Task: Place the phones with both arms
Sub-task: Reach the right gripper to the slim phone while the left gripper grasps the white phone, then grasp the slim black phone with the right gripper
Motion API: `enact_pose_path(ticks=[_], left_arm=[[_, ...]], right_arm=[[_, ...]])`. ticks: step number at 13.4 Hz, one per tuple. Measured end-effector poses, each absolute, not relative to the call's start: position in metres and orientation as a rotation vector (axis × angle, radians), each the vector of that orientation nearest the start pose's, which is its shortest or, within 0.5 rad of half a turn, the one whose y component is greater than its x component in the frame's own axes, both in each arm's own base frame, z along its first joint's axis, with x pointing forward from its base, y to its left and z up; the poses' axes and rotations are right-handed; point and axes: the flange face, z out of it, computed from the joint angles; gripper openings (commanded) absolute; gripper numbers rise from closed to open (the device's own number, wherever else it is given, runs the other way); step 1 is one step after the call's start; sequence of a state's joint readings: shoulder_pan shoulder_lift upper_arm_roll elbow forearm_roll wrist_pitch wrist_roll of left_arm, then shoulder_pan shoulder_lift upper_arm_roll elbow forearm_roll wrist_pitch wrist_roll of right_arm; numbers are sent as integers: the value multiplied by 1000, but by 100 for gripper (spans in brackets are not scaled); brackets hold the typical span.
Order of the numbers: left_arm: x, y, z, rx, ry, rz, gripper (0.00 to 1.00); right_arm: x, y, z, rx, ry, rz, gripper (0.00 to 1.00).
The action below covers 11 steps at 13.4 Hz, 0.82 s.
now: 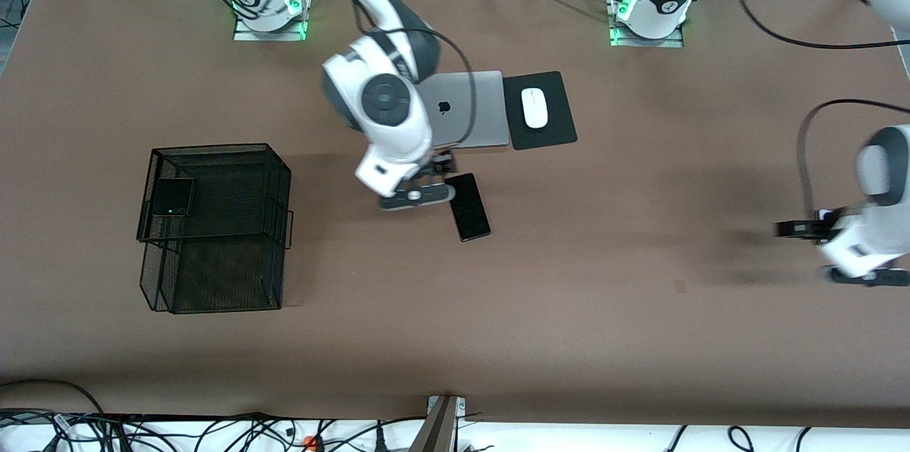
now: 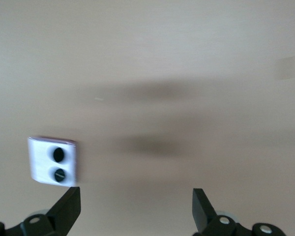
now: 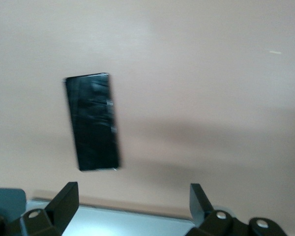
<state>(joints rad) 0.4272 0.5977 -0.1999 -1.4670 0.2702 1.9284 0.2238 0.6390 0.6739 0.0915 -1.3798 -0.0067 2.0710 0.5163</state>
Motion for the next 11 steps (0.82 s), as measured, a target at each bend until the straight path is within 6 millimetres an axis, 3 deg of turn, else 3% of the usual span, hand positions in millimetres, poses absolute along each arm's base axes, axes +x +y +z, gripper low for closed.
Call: enact_pose_path(ticks=[2,5,8,11], left_arm=[[654,259,310,-3036,219,138,100],[634,319,258,-3037,320,38,100],[617,336,212,-3038,363,-38,100],[609,340,194,-3055,361,-22,100]], right_arm=[[534,508,289,-3069,-395,-20,100],[509,537,253,-3113,-544,-100,100],[498,549,224,-3121,-657,-171,100],[502,549,205,-3098,-670,-215,100]])
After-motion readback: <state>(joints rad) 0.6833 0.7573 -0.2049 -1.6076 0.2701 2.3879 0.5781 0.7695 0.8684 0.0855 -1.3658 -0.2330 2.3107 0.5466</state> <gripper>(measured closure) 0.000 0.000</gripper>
